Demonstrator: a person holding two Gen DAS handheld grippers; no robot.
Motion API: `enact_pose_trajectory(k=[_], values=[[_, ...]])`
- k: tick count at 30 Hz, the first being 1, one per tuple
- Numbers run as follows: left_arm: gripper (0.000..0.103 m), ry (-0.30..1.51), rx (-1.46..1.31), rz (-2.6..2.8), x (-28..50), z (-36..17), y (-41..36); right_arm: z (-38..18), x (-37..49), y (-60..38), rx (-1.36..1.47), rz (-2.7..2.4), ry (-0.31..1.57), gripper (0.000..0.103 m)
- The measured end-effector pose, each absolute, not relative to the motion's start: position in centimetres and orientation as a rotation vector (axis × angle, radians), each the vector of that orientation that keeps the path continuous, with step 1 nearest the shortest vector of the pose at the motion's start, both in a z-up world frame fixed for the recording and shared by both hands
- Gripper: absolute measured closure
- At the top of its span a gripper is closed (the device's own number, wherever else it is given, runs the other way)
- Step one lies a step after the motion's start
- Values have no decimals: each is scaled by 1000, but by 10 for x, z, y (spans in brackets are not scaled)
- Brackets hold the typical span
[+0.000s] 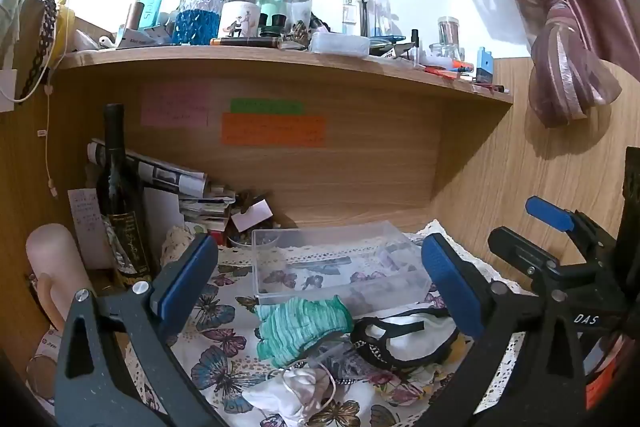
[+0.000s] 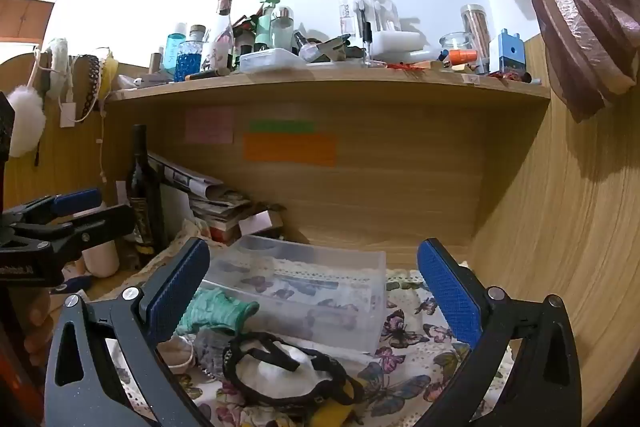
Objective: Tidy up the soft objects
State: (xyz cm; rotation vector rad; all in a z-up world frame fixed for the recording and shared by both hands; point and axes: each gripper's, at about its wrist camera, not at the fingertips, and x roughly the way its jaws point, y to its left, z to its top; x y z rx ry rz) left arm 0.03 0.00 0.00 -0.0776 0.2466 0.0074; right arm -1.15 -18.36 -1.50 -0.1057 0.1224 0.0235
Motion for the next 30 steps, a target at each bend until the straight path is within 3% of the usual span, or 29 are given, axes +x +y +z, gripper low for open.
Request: enact_pose_trajectory(k=[30], values=[[0,224,-67,-13,0,1,-2,-14,-15,-185,-95,27,104,0]])
